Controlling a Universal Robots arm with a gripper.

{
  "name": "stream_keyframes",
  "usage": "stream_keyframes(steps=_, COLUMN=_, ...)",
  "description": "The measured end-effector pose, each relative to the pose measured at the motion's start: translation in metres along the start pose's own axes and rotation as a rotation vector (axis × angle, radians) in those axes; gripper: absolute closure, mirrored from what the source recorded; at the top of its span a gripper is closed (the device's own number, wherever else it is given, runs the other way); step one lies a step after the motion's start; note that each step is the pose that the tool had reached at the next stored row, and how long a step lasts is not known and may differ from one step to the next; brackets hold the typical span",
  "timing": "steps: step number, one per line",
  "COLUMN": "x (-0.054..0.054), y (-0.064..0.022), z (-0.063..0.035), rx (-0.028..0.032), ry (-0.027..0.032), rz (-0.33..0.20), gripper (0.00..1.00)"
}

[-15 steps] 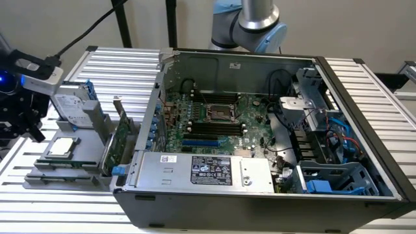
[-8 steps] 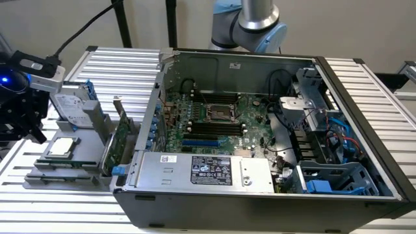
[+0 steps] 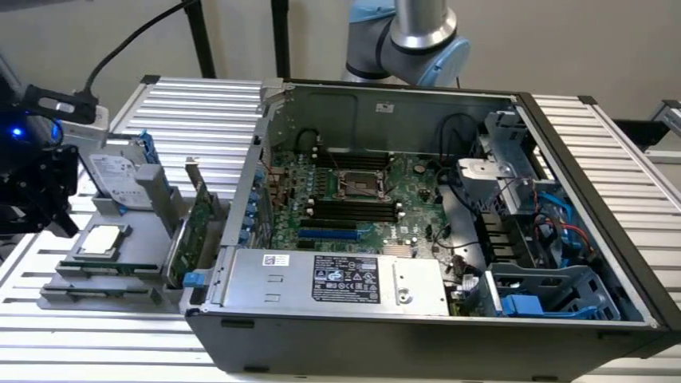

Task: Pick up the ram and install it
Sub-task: 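Pick up the ram and move it above insertion slot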

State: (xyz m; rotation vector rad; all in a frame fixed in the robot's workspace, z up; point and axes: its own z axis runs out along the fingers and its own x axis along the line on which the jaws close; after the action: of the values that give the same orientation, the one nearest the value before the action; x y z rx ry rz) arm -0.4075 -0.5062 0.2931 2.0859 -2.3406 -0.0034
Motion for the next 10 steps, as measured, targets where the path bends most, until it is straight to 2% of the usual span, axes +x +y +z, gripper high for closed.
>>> stream_keyframes(steps=4, x=0.0001, y=0.0000, z=0.0033, rx=0.0003, ry=0.0002, rz=-0.052, gripper=1.00)
stream_keyframes(steps=9, x=0.0026, y=-0.0011, z=0.0055, rx=0.0003, ry=0.0003, rz=-0.075, gripper=1.00)
stream_keyframes(steps=10, x=0.0037, y=-0.0018, z=0.0058, rx=0.0003, ry=0.0004, rz=-0.076, gripper=0.00)
